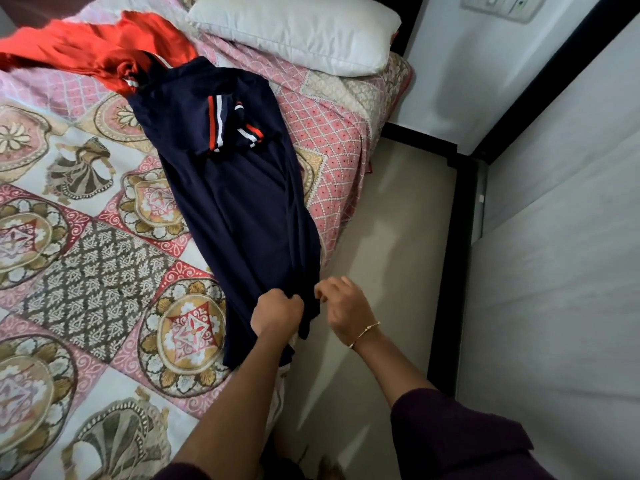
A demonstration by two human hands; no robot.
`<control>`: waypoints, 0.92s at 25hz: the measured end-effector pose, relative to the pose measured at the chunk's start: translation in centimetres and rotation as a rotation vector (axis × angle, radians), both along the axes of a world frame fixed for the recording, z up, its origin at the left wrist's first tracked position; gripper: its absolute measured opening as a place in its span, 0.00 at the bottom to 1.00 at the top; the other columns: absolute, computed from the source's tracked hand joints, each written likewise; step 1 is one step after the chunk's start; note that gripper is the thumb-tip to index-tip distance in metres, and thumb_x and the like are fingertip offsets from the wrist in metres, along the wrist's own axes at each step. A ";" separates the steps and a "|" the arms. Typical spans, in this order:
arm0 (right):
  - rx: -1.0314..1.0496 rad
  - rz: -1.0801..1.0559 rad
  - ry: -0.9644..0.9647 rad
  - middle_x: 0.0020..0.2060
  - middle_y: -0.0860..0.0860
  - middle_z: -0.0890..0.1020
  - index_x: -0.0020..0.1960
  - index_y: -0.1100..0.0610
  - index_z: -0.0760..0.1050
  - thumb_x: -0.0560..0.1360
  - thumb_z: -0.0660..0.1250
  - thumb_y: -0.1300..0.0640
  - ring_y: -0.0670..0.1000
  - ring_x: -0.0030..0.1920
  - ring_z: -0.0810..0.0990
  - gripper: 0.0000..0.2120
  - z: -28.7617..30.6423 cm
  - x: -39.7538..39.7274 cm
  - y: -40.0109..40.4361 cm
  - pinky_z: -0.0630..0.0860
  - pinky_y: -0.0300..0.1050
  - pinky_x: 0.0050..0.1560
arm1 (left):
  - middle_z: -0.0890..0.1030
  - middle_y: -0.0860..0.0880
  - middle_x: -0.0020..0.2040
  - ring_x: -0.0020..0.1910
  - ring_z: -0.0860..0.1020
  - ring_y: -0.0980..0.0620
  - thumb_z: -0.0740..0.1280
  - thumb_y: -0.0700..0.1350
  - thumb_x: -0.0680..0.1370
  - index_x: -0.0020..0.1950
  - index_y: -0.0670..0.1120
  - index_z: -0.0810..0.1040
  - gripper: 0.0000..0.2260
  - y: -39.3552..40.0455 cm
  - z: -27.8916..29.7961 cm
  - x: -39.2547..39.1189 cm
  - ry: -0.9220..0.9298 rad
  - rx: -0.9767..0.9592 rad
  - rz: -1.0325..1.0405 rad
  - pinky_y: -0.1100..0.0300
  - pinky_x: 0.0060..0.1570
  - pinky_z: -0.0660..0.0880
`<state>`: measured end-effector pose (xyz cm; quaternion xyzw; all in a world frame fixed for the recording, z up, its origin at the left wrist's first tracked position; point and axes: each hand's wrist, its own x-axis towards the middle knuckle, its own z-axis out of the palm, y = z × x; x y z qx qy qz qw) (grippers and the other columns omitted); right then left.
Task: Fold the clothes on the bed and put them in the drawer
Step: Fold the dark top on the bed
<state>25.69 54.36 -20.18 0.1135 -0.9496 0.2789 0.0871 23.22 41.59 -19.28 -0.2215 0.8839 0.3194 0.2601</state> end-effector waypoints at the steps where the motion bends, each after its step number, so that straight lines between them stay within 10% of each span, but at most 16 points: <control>1: -0.017 -0.032 -0.046 0.32 0.54 0.76 0.37 0.59 0.76 0.65 0.52 0.61 0.57 0.32 0.73 0.13 0.3 -1.0 -0.1 0.68 0.50 0.34 | 0.82 0.44 0.40 0.39 0.80 0.44 0.60 0.48 0.76 0.40 0.40 0.78 0.13 -0.2 0.5 -0.4 0.054 0.003 0.015 0.58 0.36 0.74; 13: -0.131 -0.292 -0.309 0.53 0.61 0.74 0.52 0.65 0.79 0.73 0.59 0.71 0.58 0.53 0.74 0.13 3.3 -17.2 -5.0 0.68 0.40 0.54 | 0.80 0.47 0.37 0.33 0.77 0.52 0.60 0.40 0.78 0.38 0.45 0.76 0.10 -6.6 3.5 -13.7 0.181 0.375 0.232 0.55 0.42 0.78; 23: -0.088 -0.281 -0.363 0.60 0.59 0.71 0.64 0.60 0.74 0.74 0.64 0.65 0.59 0.60 0.70 0.18 1.2 -31.8 -5.5 0.66 0.45 0.60 | 0.78 0.44 0.45 0.39 0.77 0.52 0.57 0.36 0.81 0.56 0.40 0.73 0.08 -3.5 2.9 -28.5 0.079 0.732 0.542 0.64 0.40 0.75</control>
